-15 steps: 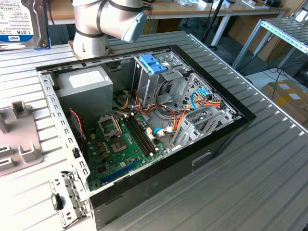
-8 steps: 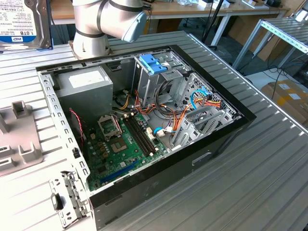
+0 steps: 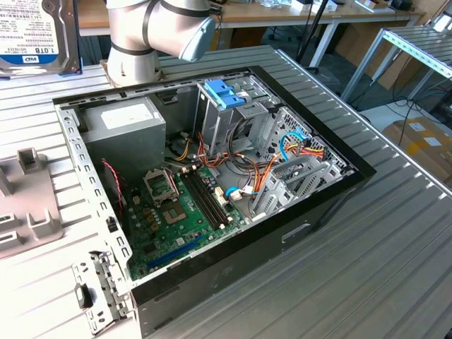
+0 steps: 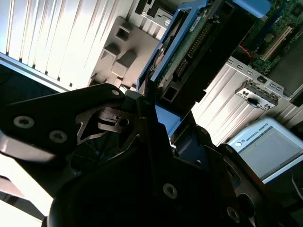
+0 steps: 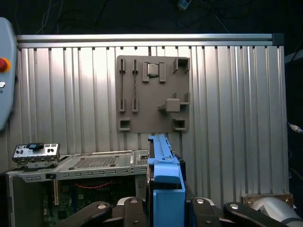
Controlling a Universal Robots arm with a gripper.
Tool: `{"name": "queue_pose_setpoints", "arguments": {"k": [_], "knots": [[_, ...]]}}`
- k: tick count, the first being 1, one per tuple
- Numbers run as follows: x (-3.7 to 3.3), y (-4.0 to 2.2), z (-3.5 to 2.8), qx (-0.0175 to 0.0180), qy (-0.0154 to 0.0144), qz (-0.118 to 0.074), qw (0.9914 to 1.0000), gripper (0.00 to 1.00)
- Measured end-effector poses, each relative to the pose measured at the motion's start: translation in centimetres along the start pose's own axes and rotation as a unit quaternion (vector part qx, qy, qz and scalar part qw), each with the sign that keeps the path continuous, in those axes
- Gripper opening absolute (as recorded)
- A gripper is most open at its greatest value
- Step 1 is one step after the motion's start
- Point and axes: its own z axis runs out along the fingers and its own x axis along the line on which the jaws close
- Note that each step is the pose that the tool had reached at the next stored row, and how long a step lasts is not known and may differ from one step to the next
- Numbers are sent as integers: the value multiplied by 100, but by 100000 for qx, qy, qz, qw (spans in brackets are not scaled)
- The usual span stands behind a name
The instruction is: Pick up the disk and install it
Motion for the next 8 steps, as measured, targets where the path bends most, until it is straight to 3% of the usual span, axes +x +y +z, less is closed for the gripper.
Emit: {"name": "queue_pose_setpoints", "arguments": {"k": [8], "knots": [[18, -40, 7, 1, -1, 0, 100000, 37]]}}
